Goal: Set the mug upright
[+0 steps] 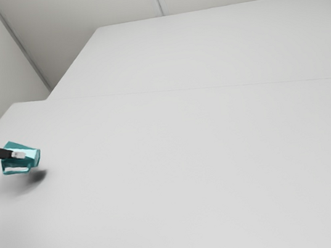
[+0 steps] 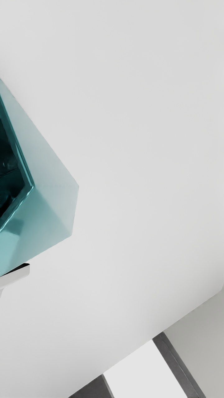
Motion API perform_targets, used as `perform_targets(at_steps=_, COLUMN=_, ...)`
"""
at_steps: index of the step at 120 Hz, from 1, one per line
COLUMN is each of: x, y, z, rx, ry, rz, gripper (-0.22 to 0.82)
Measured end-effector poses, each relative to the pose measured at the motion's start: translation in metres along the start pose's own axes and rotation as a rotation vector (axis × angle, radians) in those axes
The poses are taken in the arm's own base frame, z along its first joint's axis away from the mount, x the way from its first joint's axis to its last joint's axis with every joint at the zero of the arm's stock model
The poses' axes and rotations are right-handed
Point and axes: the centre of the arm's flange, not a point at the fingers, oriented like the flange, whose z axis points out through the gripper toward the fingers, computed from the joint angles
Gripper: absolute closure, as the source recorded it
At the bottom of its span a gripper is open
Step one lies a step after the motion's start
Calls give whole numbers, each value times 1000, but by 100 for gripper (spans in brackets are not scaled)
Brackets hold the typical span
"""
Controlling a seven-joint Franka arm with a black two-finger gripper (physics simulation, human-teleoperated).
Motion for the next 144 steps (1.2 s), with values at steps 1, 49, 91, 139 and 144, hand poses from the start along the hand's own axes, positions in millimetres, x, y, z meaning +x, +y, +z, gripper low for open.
perform_targets(at_steps=1, x=4, y=2, z=1, rx=0, ry=-1, rz=7, gripper=78)
perform_targets(at_steps=49, x=151, y=256, z=134, rx=213, ry=-508, rz=366, gripper=79)
perform_targets(at_steps=91, x=59, y=310, z=200, rx=642, ry=-907, rz=385, gripper=79)
perform_targets(at_steps=139, x=20, y=300, z=165, rx=899, ry=-799, rz=206, gripper=79)
perform_targets(at_steps=144, x=24, y=293, z=166, rx=915, ry=-798, rz=191, gripper=79)
